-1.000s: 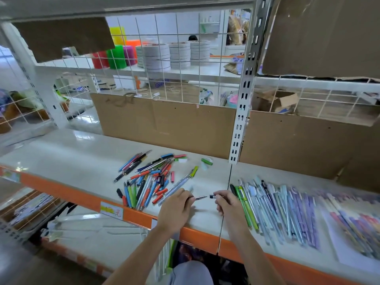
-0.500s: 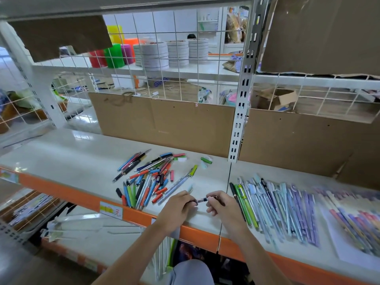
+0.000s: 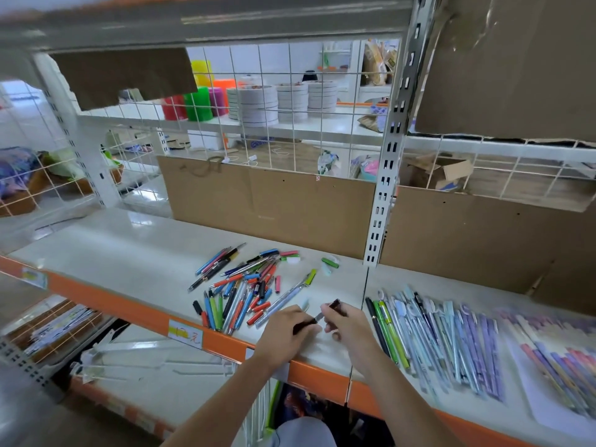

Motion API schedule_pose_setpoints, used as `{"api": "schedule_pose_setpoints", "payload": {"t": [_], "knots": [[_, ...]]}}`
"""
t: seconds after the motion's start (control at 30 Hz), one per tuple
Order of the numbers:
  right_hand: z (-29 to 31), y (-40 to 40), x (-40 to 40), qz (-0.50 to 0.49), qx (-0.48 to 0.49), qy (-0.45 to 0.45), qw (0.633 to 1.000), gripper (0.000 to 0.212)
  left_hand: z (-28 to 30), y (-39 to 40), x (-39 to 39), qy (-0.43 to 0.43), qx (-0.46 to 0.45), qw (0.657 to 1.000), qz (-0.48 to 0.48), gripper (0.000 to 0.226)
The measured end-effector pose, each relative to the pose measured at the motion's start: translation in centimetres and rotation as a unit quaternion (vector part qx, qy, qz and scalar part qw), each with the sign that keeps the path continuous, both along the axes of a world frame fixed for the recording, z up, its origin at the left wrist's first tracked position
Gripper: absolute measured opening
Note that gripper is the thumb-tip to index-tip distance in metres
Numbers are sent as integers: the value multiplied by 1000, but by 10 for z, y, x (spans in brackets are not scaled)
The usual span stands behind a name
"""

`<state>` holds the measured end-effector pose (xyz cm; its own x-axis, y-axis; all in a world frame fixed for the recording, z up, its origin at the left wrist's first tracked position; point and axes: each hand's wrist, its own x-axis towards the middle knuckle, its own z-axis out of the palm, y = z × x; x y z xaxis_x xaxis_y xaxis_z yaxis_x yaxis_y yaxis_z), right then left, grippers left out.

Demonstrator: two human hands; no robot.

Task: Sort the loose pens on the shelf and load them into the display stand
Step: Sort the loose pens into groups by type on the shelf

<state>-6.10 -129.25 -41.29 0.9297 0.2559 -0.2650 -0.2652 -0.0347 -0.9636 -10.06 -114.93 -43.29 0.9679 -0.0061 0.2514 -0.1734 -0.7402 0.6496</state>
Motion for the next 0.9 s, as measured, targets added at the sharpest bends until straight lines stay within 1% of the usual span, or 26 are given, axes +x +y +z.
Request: {"api": "schedule_pose_setpoints", "payload": {"t": [0.07,0.1,0.17,0.2,0.27,0.33,0.37,0.4,0.47,0.5,0.53,0.57,0.63,0.73,0.9], "knots": [[5,1,5,7,-13,-13,1000,18,0,0,0,11,-7,1000,5,37],[9,1,8,5,-34,-28,999,20,1,2,1,18,-5,1000,13,38],[17,-2,15,13,-119,-84,989,23,3,9,5,27,26,998,40,28],[19,-4,19,27,-182,-119,976,25,4,14,8,24,46,997,64,20],[17,-9,24,71,-324,-177,927,28,5,24,13,19,83,989,125,11],[11,-14,28,112,-443,-199,867,17,3,31,16,19,144,974,174,15],[9,-16,28,124,-491,-203,838,17,2,32,16,15,170,967,189,18],[6,-19,30,133,-540,-214,803,22,1,32,16,12,186,962,198,19],[7,-21,30,127,-625,-260,725,29,-3,31,15,7,200,959,203,21],[10,-21,29,111,-642,-282,704,30,-5,31,15,9,204,958,203,22],[11,-20,31,100,-644,-294,699,30,-6,31,16,14,203,957,204,22],[12,-17,34,95,-635,-299,706,30,-6,31,16,20,198,958,207,23],[10,-10,44,92,-606,-296,733,29,-5,30,16,28,193,957,214,24],[2,7,64,89,-559,-290,772,26,-6,29,16,39,214,951,217,25],[-7,30,90,57,-520,-306,796,25,-6,29,14,34,204,954,216,21]]}}
